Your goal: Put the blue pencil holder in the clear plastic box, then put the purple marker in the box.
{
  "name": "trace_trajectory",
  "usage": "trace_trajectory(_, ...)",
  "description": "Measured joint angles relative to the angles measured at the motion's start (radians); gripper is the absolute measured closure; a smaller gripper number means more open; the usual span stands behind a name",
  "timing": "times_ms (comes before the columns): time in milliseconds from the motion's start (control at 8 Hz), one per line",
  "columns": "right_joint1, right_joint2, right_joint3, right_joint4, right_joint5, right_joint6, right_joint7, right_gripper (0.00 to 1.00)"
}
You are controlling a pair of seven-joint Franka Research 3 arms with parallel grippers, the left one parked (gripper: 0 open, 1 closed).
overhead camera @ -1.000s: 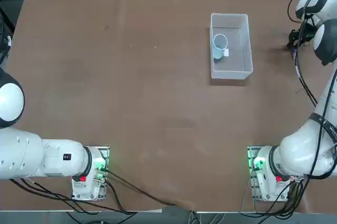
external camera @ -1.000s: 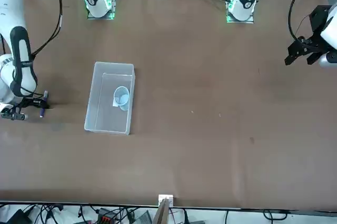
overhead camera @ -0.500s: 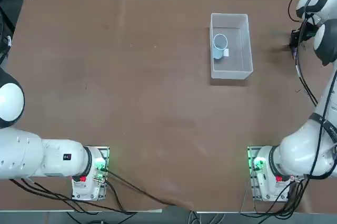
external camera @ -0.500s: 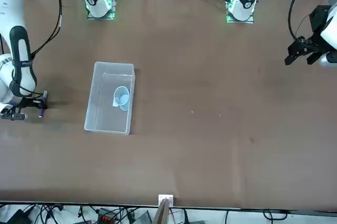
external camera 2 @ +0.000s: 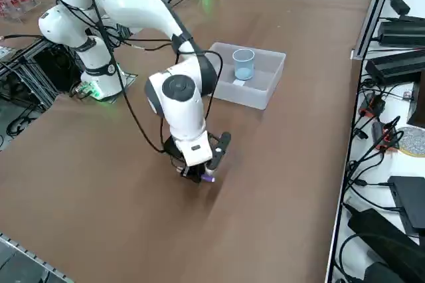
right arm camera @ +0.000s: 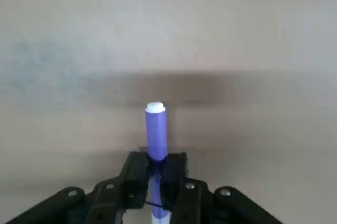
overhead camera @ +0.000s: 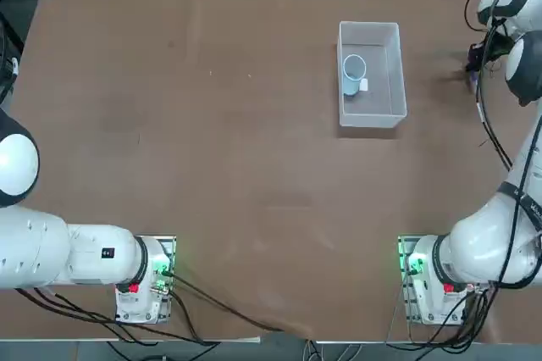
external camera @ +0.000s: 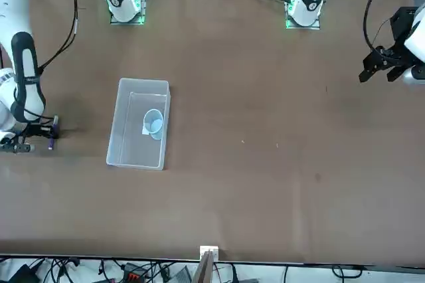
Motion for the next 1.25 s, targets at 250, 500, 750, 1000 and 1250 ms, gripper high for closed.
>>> trace_trajectory(250,0.035,-0.104,0.002,0.021,0.001,-0.119,0.018,0.84)
trace_trajectory(500,0.112,-0.229,0.004,0.024,0.000,-0.237,0.135,0.84)
trace_trajectory(750,0.214,-0.315,0.008,0.022,0.000,-0.317,0.308,0.84)
trace_trajectory(1000,0.333,-0.358,0.011,0.018,-0.001,-0.376,0.504,0.84)
trace_trajectory(1250,0.468,-0.366,0.014,-0.001,-0.001,-0.382,0.663,0.84)
